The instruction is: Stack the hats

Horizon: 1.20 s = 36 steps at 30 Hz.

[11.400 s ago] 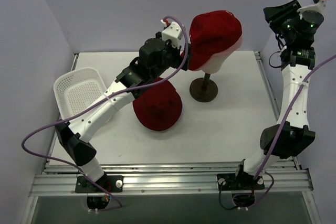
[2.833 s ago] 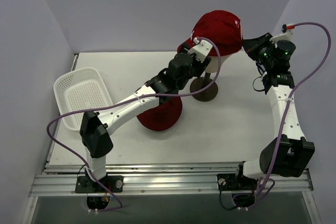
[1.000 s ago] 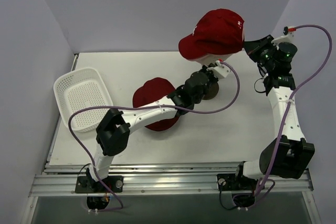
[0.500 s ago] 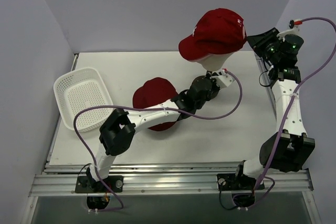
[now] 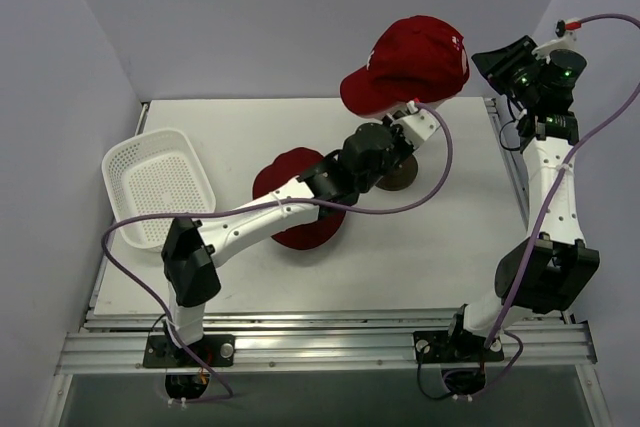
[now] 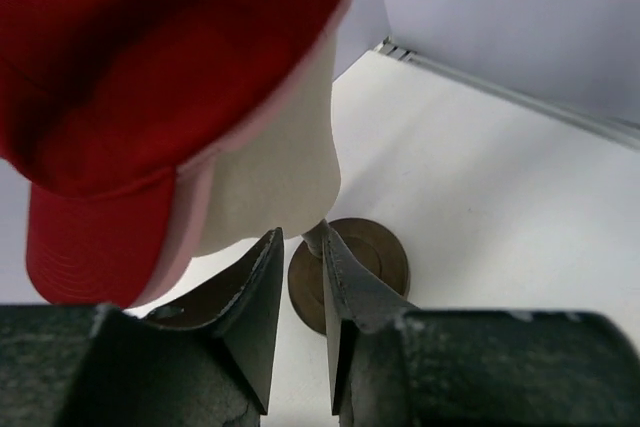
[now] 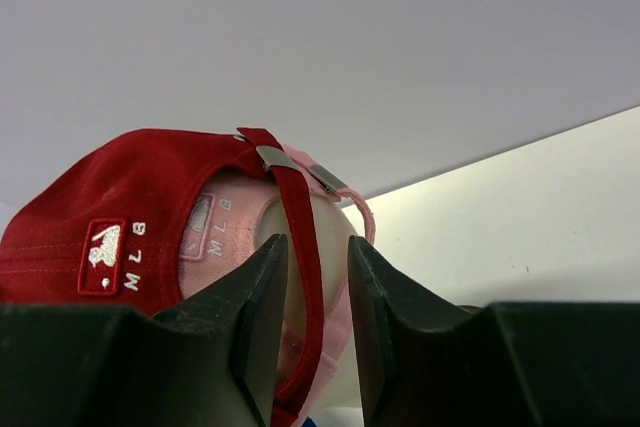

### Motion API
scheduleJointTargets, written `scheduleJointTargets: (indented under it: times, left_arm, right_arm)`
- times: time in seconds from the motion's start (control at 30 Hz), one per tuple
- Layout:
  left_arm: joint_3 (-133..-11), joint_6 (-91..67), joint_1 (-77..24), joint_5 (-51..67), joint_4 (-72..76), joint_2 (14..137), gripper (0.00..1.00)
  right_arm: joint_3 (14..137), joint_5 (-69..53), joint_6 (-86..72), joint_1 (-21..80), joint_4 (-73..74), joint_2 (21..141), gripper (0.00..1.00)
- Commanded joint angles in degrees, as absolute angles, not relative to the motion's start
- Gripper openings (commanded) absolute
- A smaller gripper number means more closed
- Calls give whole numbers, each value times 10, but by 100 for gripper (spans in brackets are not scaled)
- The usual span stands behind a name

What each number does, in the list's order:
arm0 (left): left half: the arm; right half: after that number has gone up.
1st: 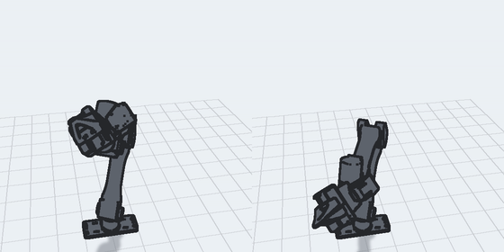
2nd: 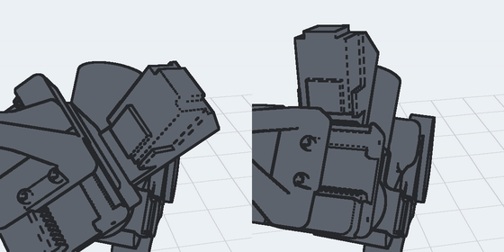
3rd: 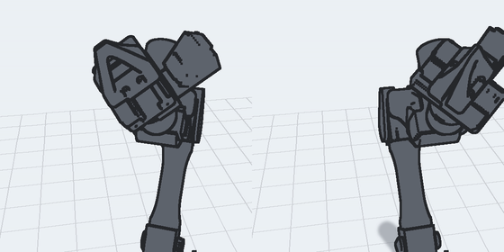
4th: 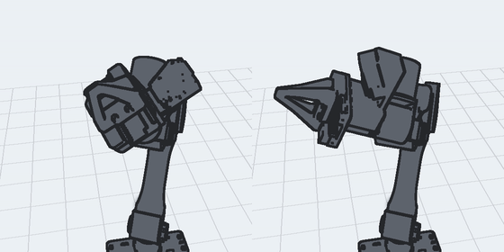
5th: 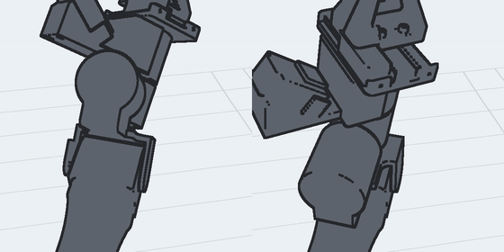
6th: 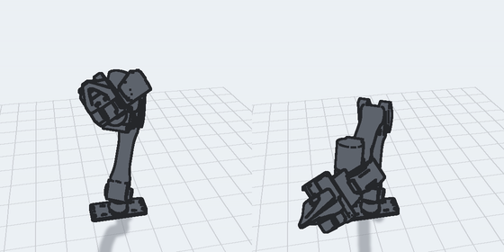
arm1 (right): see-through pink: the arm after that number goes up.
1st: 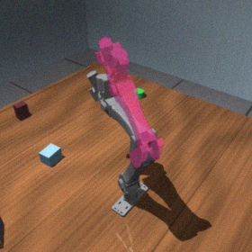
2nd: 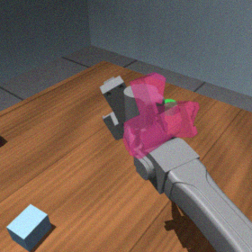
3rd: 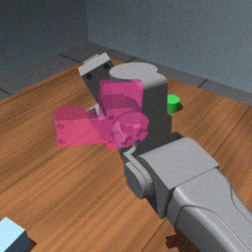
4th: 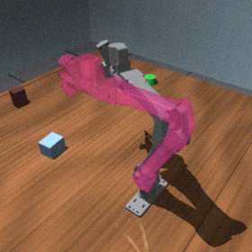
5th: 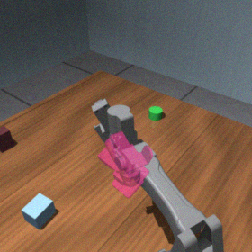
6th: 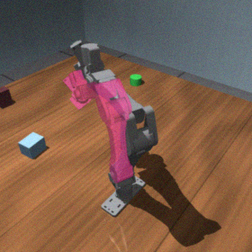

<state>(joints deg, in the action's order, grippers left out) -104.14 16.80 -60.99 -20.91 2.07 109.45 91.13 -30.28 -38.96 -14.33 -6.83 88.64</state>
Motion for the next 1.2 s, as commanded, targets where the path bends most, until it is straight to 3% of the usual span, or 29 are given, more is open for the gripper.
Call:
scheduleJointTargets:
  times: [0.0,0.43,0.83,0.93,0.97,1.03,1.1,1.17]
  left_arm:
    - [-1097,112,-604,-183,-46,1053,32]
    - [-1202,-27,-519,-95,-163,1063,38]
    - [-1174,-38,-490,-78,-166,1048,39]
    - [-1158,-33,-489,-70,-171,1026,49]
    - [-1140,-34,-489,-69,-168,1019,64]
    - [-1128,-40,-487,-65,-165,996,78]
    - [-1118,-57,-479,-53,-166,984,88]
    - [-1115,-83,-463,-29,-166,974,92]
  right_arm:
    - [937,-334,-380,-147,-87,893,27]
    - [950,-342,-365,-128,-85,919,24]
    - [968,-316,-358,-131,-70,920,22]
    - [978,-305,-350,-141,-55,911,23]
    - [977,-305,-346,-142,-56,905,23]
    - [975,-315,-345,-142,-60,903,24]
    - [969,-331,-350,-142,-74,900,25]
    - [968,-339,-349,-142,-74,900,25]
